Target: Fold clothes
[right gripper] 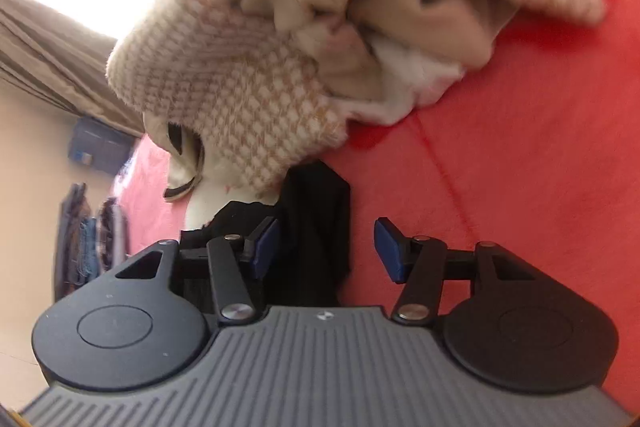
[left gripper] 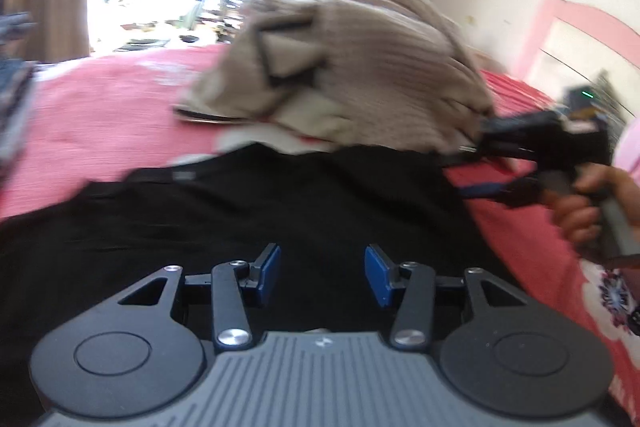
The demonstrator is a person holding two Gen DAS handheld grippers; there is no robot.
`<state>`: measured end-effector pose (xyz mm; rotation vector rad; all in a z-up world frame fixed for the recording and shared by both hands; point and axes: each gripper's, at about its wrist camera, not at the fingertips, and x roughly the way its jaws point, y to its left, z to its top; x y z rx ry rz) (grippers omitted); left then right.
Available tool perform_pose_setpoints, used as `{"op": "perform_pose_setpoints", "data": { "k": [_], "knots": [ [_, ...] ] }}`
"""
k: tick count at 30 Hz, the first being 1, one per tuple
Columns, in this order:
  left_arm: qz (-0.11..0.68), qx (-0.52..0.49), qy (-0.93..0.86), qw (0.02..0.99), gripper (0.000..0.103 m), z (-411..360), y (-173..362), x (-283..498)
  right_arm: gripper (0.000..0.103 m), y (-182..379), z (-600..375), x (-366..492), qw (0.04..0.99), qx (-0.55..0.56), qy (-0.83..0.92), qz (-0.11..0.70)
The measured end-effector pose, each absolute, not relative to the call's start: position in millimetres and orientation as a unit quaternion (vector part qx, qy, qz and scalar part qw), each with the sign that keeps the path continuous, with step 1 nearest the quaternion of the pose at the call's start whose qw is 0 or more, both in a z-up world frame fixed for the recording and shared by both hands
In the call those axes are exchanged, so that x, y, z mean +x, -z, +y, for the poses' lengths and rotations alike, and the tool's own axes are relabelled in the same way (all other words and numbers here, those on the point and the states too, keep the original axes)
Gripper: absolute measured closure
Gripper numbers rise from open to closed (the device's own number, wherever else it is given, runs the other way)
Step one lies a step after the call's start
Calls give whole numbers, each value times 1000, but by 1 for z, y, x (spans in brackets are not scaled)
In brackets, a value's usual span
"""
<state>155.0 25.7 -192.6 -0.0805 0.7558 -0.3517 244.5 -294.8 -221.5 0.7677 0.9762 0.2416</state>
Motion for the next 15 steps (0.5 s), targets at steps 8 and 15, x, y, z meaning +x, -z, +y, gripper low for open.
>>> {"op": "perform_pose_setpoints", "data": {
  "k": [8,15],
  "knots": [
    [397,-62,197,894,58,-24,221,158,97,228,-291,261,798,407,-125,425],
    [389,-133,150,899,59,22,207,151,98,153,-235,221,861,245,-281,345]
  ]
}}
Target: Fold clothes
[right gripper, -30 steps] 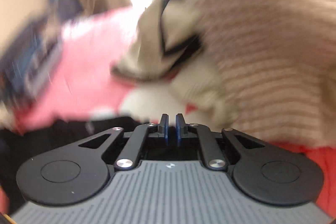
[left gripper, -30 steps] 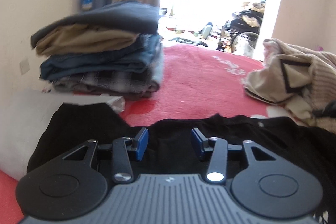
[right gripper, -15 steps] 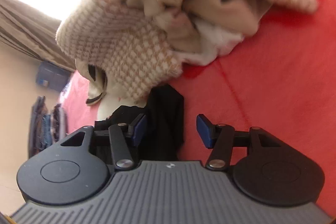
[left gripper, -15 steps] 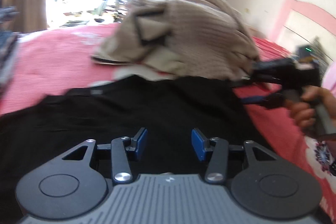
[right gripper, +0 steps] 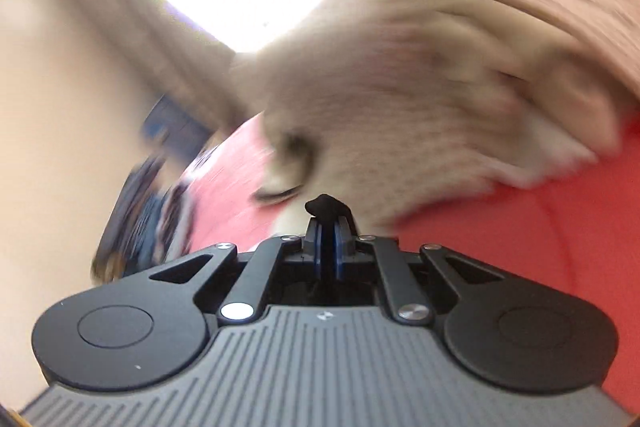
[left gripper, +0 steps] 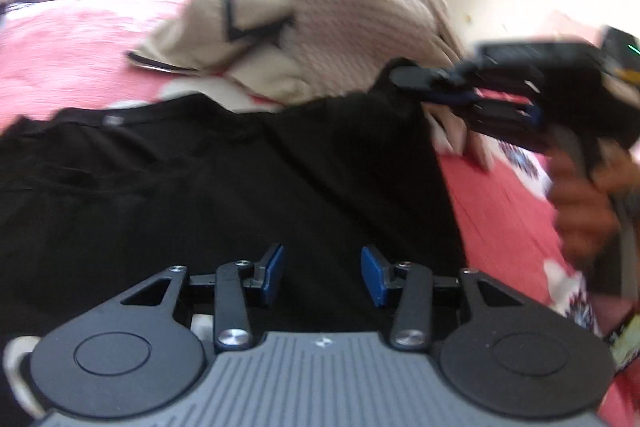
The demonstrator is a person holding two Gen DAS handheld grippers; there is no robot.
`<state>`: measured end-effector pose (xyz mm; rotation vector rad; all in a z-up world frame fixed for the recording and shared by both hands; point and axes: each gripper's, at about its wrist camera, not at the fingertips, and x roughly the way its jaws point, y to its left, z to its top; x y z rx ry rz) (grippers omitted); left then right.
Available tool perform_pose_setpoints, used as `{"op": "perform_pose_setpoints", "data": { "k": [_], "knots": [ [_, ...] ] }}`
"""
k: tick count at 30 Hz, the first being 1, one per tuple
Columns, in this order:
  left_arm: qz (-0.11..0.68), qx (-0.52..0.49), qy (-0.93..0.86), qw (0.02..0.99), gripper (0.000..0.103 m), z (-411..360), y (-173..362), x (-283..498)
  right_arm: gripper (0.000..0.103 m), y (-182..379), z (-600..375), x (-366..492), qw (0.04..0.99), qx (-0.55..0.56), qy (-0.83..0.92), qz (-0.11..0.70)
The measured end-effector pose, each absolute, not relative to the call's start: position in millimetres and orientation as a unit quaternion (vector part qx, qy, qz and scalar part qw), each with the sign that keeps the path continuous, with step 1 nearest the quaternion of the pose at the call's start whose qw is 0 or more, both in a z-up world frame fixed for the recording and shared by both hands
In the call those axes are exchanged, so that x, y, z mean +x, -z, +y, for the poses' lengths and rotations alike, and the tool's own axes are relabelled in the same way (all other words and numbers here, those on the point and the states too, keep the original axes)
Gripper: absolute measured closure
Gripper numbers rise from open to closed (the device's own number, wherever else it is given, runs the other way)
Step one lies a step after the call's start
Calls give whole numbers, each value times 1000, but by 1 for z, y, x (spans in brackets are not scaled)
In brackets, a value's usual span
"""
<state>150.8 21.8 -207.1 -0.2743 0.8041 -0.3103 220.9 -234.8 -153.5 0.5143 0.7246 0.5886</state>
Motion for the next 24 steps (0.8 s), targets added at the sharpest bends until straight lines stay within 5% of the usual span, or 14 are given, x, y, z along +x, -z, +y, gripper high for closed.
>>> {"op": "perform_pose_setpoints", "data": {
  "k": [5,8,15,24],
  "knots": [
    [385,-203,81,896,60,85,200,139,94,139,-154,179,853,26,-405,327],
    [383,-229,56,893,60,108,202,134,85,143,-142,167,818,-7,-457,350],
    [362,-206,91,905,59,102,191,139,63,134,-209,180,813,164,-426,363],
    [309,36,229,922,43,9,180,144,63,171,-227,184,834,200,-290,425]
  ]
}}
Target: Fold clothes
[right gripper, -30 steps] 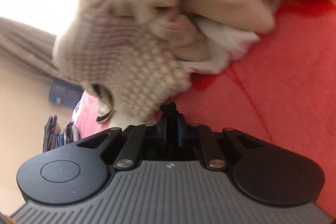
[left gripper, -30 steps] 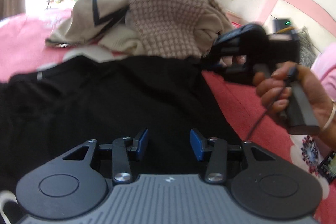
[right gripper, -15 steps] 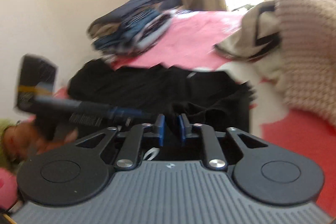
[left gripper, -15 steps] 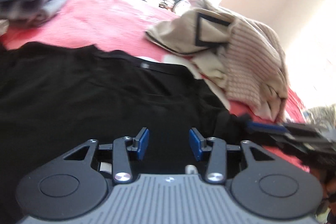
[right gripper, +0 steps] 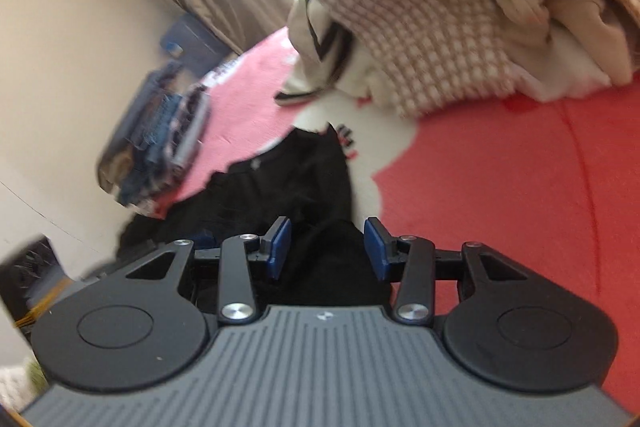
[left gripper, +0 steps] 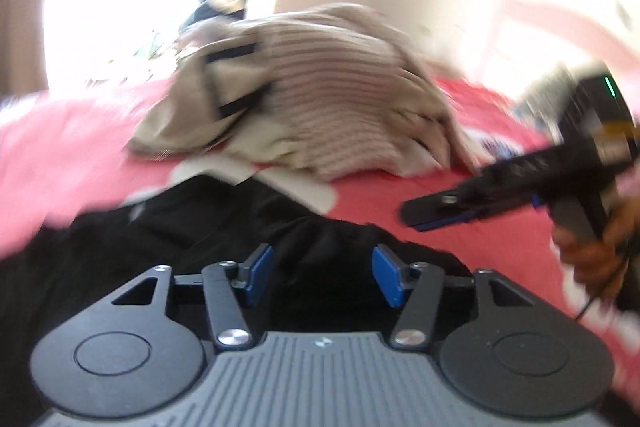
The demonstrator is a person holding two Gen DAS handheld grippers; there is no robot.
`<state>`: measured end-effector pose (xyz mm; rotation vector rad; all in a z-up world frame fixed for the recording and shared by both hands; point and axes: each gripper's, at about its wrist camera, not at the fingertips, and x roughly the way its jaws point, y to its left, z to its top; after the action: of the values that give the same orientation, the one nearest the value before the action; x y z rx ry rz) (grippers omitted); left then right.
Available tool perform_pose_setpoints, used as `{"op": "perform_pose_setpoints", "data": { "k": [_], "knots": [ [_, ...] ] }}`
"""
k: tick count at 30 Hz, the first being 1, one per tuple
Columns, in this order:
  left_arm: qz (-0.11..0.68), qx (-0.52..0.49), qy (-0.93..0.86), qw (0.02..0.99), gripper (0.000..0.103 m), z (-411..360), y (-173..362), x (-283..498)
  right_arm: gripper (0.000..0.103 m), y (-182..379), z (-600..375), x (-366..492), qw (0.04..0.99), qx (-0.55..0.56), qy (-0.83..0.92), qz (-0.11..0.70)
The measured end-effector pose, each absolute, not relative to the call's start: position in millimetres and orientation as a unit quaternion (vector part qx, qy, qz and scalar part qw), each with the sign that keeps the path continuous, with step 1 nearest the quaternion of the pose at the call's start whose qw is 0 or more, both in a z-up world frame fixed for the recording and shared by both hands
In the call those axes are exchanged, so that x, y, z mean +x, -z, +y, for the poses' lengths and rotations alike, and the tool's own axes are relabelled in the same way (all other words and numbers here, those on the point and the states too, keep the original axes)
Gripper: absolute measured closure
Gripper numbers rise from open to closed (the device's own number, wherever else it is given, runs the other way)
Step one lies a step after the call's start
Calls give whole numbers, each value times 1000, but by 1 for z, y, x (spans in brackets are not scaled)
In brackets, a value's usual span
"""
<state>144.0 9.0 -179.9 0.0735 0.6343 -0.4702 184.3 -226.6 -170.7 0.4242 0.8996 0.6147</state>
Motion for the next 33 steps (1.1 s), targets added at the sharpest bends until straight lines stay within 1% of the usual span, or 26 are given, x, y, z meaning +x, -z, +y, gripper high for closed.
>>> {"op": "perform_pose_setpoints", "data": {
  "k": [2,4,5,6,7,9,11,16,21,26,27,28,29,31,33],
  "knots": [
    [310,78,220,922,49,-8,188,146,63,173,-223,179,839,182,-285,427],
    [318,71,210,922,85,-10,192,149,63,175,-221,175,846,165,-278,424],
    [323,64,205,922,89,-10,194,151,63,176,-220,174,850,157,-274,422],
    [322,43,201,924,91,-6,194,151,63,177,-220,173,854,149,-269,419],
    [320,19,195,927,95,0,193,151,63,177,-221,172,856,148,-267,416],
    [316,-25,177,932,98,14,191,150,64,177,-223,174,857,156,-265,413],
    [321,-78,155,931,99,31,190,149,64,178,-225,177,858,161,-262,411],
    [344,-214,126,905,99,73,198,146,65,176,-224,175,862,154,-267,402],
    [366,-249,107,890,99,88,214,141,64,171,-215,175,865,145,-289,383],
    [375,-268,115,880,98,94,221,142,63,171,-199,181,864,116,-292,394],
    [376,-270,119,878,94,95,221,142,63,171,-199,184,865,120,-287,394],
    [376,-270,125,878,84,94,221,143,63,170,-200,186,866,123,-284,393],
    [374,-268,131,878,78,92,219,143,63,169,-200,188,867,127,-285,389],
    [371,-260,145,880,50,87,216,144,63,166,-201,191,868,135,-285,383],
    [373,-245,148,882,46,78,214,150,63,162,-197,192,869,121,-295,377]
  ]
}}
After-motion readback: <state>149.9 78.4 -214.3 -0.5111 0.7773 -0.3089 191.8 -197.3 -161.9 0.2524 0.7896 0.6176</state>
